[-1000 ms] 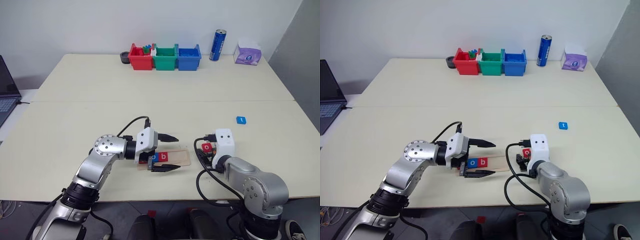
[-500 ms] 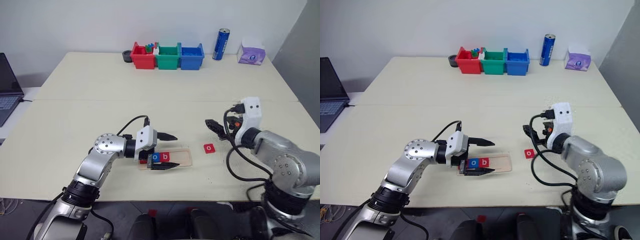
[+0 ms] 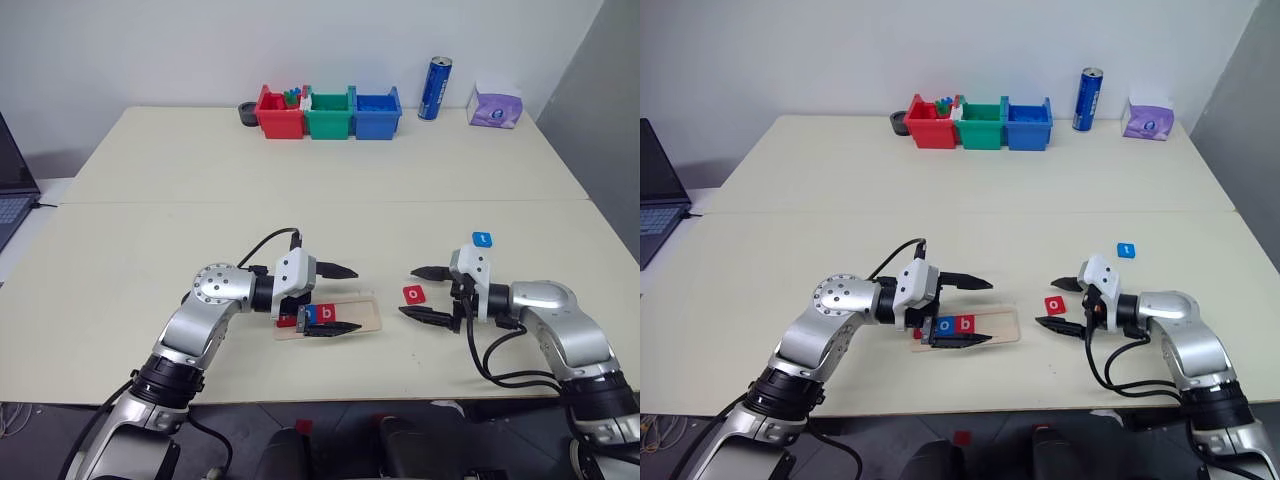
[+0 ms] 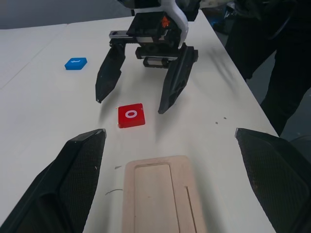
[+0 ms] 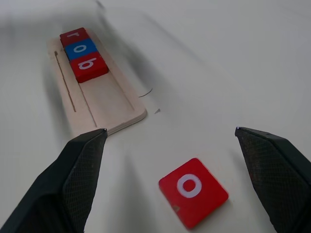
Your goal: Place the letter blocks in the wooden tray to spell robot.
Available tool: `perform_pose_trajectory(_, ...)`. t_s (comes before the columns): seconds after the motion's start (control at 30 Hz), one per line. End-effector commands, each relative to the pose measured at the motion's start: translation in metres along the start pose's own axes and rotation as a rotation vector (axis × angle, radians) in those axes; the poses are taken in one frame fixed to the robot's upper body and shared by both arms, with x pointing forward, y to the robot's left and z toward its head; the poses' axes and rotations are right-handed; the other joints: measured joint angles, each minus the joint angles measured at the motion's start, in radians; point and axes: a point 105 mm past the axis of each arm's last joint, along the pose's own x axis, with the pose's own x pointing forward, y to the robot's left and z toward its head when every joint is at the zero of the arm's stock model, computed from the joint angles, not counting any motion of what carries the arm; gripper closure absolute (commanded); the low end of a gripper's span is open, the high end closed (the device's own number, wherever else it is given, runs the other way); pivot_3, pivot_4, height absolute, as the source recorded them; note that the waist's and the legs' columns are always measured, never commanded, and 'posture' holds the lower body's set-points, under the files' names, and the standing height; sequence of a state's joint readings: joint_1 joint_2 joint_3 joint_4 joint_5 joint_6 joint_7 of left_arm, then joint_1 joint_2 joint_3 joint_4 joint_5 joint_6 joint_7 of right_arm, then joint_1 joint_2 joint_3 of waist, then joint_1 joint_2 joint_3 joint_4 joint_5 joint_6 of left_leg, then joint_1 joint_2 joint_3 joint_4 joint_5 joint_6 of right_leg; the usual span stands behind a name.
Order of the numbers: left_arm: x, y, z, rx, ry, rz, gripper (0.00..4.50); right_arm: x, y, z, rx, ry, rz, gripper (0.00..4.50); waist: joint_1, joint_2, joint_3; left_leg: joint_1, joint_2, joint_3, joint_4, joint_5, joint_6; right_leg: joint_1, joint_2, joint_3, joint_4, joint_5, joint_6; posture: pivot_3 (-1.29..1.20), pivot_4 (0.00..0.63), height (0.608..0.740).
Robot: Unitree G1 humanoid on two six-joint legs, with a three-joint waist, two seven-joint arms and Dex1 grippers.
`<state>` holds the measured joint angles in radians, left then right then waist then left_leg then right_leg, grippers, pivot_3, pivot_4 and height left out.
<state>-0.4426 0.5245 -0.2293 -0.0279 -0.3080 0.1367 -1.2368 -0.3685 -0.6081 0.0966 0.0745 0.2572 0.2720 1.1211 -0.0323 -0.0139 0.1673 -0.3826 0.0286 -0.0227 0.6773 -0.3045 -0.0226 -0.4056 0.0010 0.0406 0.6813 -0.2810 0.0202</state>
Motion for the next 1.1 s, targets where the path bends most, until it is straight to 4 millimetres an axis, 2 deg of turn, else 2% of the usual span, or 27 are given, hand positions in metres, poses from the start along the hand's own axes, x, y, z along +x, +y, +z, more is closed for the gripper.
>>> perform_pose_trajectory(0.03,0.000,0.002,0.009,0.040,-0.022,0.002,0.00,0.002,-0.004,-0.005,-0.042,0.011,0.027,0.02,0.002,0.000,0.000,0.000,0.000,0.000,0.000,0.000,0.000,0.000,0.000,0.000,0.000,0.000,0.000,0.00,0.150,0.740)
perform_pose_trajectory(0.23,0.000,0.002,0.010,0.042,-0.024,0.002,0.00,-0.002,0.000,-0.023,-0.042,0.062,0.078,0.02,0.004,0.000,0.000,-0.001,0.000,0.000,0.000,0.000,0.000,0.000,-0.002,0.000,0.000,0.000,0.000,0.00,0.150,0.740)
perform_pose_trajectory(0.5,0.001,0.002,0.011,0.045,-0.024,-0.008,0.00,0.000,-0.003,-0.030,-0.048,0.068,0.069,0.02,0.004,0.000,0.000,0.000,0.000,0.000,0.001,0.000,0.000,0.001,-0.002,0.000,0.000,0.000,0.000,0.00,0.150,0.740)
perform_pose_trajectory(0.6,0.001,0.002,0.011,0.047,-0.024,-0.013,0.00,-0.001,-0.003,-0.031,-0.048,0.064,0.068,0.58,0.004,0.000,0.000,0.000,0.000,0.000,0.001,0.000,0.000,0.001,-0.002,0.000,0.001,0.000,0.000,0.00,0.150,0.740)
perform_pose_trajectory(0.8,0.001,0.002,0.012,0.052,-0.025,-0.025,0.00,-0.001,-0.004,-0.031,-0.056,0.062,0.062,2.74,0.004,0.000,0.000,0.000,0.000,0.000,0.001,0.000,0.000,0.001,-0.002,0.000,0.001,0.000,0.000,0.00,0.150,0.740)
perform_pose_trajectory(0.83,0.001,0.002,0.012,0.053,-0.025,-0.027,0.00,-0.001,-0.004,-0.031,-0.061,0.066,0.061,2.89,0.004,0.000,0.000,0.000,0.000,0.000,0.001,0.000,0.000,0.001,-0.002,0.000,0.001,0.000,0.000,0.00,0.150,0.740)
perform_pose_trajectory(0.97,0.001,0.002,0.012,0.054,-0.026,-0.030,0.00,-0.001,-0.002,-0.029,-0.079,0.060,0.067,2.89,0.004,0.000,0.000,0.000,0.000,0.000,0.001,0.000,0.000,0.001,-0.002,0.000,0.001,0.000,0.000,0.00,0.150,0.740)
perform_pose_trajectory(1.1,-0.004,0.001,0.011,0.051,-0.025,-0.030,0.00,0.007,0.004,-0.011,-0.104,0.009,0.097,2.89,0.004,0.000,0.000,0.000,0.000,0.000,0.001,0.000,0.000,0.001,-0.002,0.000,0.001,0.000,0.000,0.00,0.150,0.740)
